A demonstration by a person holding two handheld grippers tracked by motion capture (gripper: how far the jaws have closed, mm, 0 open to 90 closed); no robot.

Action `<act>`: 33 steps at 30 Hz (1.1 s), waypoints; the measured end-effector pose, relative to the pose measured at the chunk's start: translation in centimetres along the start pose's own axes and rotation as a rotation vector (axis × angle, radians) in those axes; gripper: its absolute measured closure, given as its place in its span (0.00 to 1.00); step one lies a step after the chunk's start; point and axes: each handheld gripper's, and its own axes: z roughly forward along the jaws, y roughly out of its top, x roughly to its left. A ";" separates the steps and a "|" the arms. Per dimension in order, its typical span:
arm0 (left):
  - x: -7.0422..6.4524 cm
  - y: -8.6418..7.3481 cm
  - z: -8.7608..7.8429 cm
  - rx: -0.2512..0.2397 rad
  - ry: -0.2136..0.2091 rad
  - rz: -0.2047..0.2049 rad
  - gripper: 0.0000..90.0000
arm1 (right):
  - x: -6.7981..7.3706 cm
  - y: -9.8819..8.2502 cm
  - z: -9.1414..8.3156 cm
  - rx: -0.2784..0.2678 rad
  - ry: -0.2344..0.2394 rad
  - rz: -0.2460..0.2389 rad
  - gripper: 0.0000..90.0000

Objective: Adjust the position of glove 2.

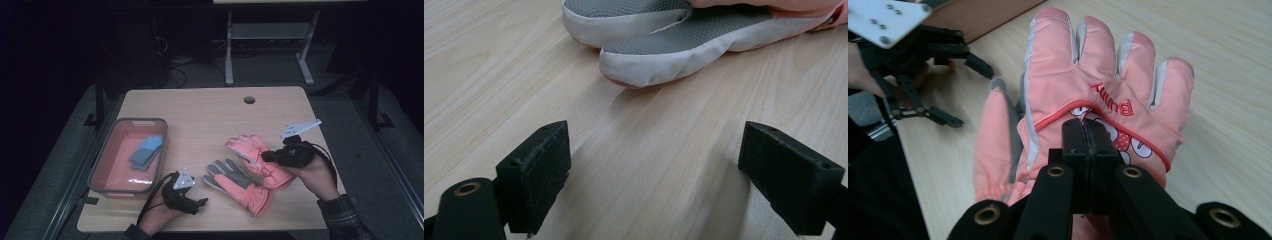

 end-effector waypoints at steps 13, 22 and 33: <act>0.0 0.0 0.0 0.003 -0.003 -0.004 0.14 | 3.4 0.9 2.3 0.018 0.126 -0.101 0.99; 0.0 0.0 0.0 0.001 -0.003 -0.006 0.14 | 4.0 0.5 4.1 0.061 0.165 -0.119 0.99; 0.0 0.0 0.0 0.001 0.000 0.000 0.14 | 3.8 -0.4 6.4 0.134 0.180 -0.134 0.99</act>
